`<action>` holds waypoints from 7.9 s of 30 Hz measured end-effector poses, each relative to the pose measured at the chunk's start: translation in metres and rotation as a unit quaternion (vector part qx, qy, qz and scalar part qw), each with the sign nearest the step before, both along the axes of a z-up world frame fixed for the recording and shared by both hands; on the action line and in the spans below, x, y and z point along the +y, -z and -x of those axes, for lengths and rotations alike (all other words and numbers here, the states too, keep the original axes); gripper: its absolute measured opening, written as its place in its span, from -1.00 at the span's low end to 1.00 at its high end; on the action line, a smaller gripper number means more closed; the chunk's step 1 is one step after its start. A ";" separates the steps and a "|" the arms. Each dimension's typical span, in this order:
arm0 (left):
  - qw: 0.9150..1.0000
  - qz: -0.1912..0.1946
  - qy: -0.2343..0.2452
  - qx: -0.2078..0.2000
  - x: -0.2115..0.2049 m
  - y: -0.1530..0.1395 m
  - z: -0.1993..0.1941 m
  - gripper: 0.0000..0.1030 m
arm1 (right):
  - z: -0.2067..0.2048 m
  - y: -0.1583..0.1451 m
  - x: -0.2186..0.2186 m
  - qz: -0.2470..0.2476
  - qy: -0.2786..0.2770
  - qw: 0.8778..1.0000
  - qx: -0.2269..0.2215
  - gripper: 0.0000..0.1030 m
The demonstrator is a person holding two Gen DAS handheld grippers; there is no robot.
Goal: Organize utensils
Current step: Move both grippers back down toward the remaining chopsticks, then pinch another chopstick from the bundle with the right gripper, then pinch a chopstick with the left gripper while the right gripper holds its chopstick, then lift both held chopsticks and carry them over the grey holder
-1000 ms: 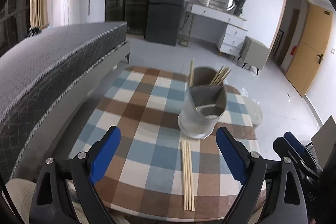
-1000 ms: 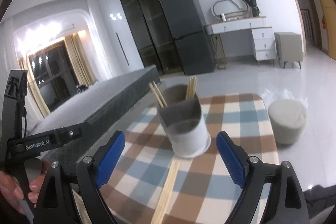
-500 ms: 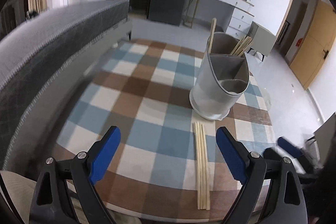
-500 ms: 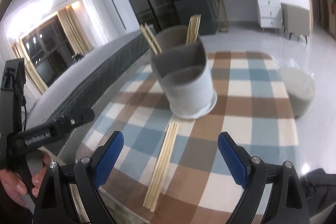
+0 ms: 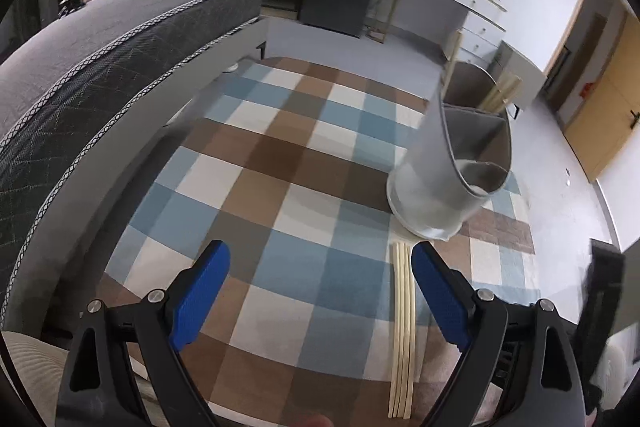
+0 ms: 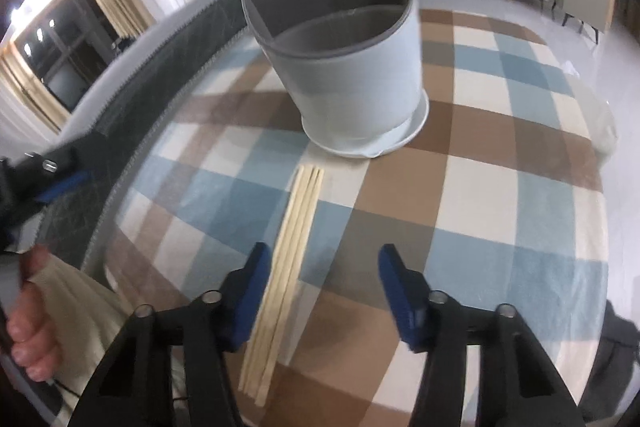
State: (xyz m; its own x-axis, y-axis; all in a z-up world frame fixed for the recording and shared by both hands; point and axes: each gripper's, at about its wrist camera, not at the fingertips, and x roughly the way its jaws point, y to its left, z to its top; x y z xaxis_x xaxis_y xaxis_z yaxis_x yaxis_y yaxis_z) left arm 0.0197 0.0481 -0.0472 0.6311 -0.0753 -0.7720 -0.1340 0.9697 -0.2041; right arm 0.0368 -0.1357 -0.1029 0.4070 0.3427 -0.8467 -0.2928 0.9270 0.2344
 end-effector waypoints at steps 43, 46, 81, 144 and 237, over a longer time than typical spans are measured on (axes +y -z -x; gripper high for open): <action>0.987 0.098 -0.110 0.064 0.068 0.016 -0.011 0.73 | -0.071 0.030 0.086 0.173 -0.055 0.981 0.063 -0.71; 0.987 0.092 -0.112 0.071 0.069 0.019 -0.011 0.73 | -0.069 0.031 0.091 0.163 -0.059 0.983 0.052 -0.90; 0.981 -0.038 0.051 0.184 -0.049 0.092 -0.033 0.69 | -0.012 -0.031 -0.108 -0.229 0.137 0.963 -0.025 -0.91; 0.999 0.017 0.036 -0.034 -0.046 -0.017 0.000 -0.97 | 0.028 -0.071 -0.070 -0.132 0.074 0.977 -0.148 -0.91; 0.977 -0.053 0.127 0.160 -0.053 0.103 -0.330 0.18 | -0.007 -0.105 -0.162 -0.201 0.151 0.956 -0.151 -0.91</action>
